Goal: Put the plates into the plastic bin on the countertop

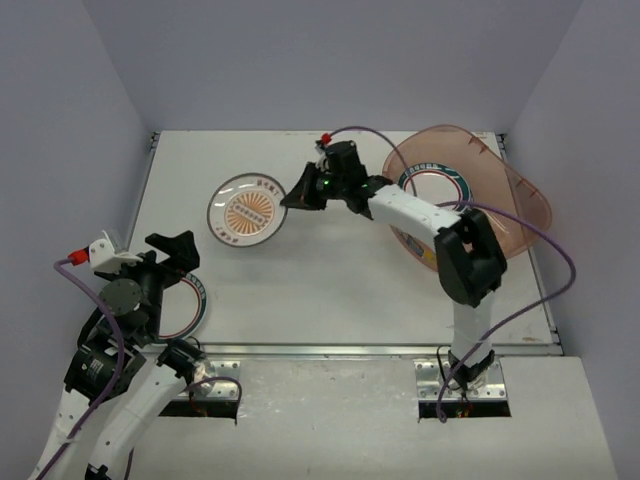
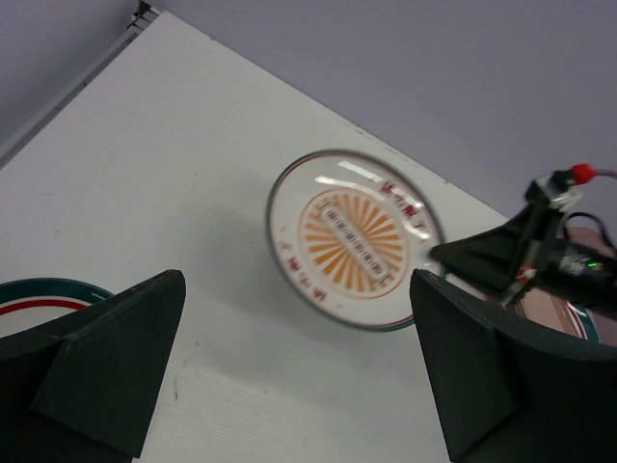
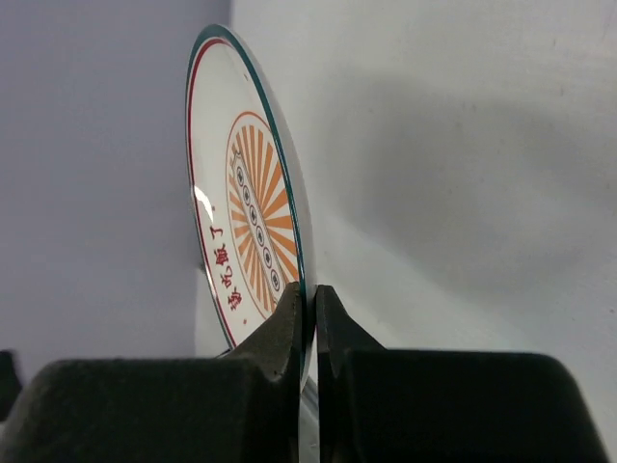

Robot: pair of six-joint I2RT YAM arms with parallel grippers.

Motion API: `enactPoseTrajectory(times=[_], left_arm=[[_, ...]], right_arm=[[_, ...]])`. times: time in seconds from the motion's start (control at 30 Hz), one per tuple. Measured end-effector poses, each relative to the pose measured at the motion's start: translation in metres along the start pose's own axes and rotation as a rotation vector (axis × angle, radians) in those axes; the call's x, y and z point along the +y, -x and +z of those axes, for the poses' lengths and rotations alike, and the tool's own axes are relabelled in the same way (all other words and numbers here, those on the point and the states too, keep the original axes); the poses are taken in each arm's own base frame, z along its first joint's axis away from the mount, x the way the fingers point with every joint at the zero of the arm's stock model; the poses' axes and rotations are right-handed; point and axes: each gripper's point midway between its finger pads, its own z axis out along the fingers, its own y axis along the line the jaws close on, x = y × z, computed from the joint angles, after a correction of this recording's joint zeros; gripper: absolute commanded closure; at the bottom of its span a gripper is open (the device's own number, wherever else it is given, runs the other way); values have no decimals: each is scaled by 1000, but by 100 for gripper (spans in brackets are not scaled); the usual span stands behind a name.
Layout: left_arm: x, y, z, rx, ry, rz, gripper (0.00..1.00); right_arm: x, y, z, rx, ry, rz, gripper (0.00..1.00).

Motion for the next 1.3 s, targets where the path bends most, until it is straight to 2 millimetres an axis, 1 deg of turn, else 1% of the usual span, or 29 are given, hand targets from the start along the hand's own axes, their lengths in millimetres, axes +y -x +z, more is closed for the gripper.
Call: enactPoseTrajectory(times=[0.07,0.13,0.17,0.2,0.23,0.27,0.3,0.33,0.37,0.4,0.43,0.47,0.5,0.57,0.63,0.7,0.77,0.8,0.83,0.87,0.9,0.97,1.0,1.03,1.1,1.17,1.3], left_arm=[[0,0,0,2,0,2,0],[-1,-1,1,5,-2,3,0],[-1,-1,1,5,-2,3,0],[-1,-1,1,6,-2,4,0],[-1,-1,1,6,-2,4,0],[-1,-1,1,6,-4,5,0],[-1,-1,1,7,-4,5,0],[-1,-1,0,7,-5,6,0],[-1,-2,0,8,-6,6,0],[-1,-2,0,8,-7,6,0],[-2,-2,0,9,-8,6,0],[-2,-2,0,9,-9,6,0],[-2,-2,0,10,-10,6,0],[-2,-2,0,11,-12,6,0],[-2,-2,0,11,-12,6,0],[-2,-2,0,11,-12,5,0],[-2,-2,0,11,-13,5,0],[-3,-2,0,12,-14,5,0],[-3,-2,0,12,-15,6,0],[-3,-2,0,13,-16,6,0],[-3,-2,0,13,-17,6,0],[-4,-3,0,15,-19,6,0],[-4,-3,0,15,-20,6,0],[-4,-3,0,15,-20,6,0],[-4,-3,0,16,-21,6,0],[-4,-3,0,16,-22,6,0],[-4,-3,0,16,-21,6,0]], right_arm=[[22,39,-43,-85,37,-15,100],[37,87,-97,-209,74,-20,100],[38,111,-125,-274,89,-17,100],[35,138,-160,-346,101,-9,100],[23,161,-192,-416,95,7,100],[10,179,-221,-475,84,28,100],[-8,196,-251,-546,58,57,100],[-32,210,-280,-616,21,93,100],[-58,220,-307,-682,-24,137,100],[-85,222,-328,-733,-75,189,100],[-111,220,-345,-776,-128,242,100],[-137,212,-357,-799,-176,302,100],[-159,202,-362,-809,-218,355,100],[-201,177,-366,-801,-301,470,100],[-233,155,-365,-786,-369,558,100],[-253,136,-364,-766,-416,620,100],[-264,125,-363,-754,-445,651,98],[-267,123,-364,-758,-454,655,91],[-269,123,-365,-763,-460,652,81],[-270,124,-366,-767,-463,649,65],[-270,125,-365,-769,-460,643,50],[-270,129,-363,-766,-450,630,37],[-272,131,-362,-758,-452,622,16],[-274,133,-359,-749,-457,617,1],[-280,135,-354,-714,-487,610,1],[-276,140,-348,-689,-516,576,1],[-245,143,-338,-665,-546,447,1]])
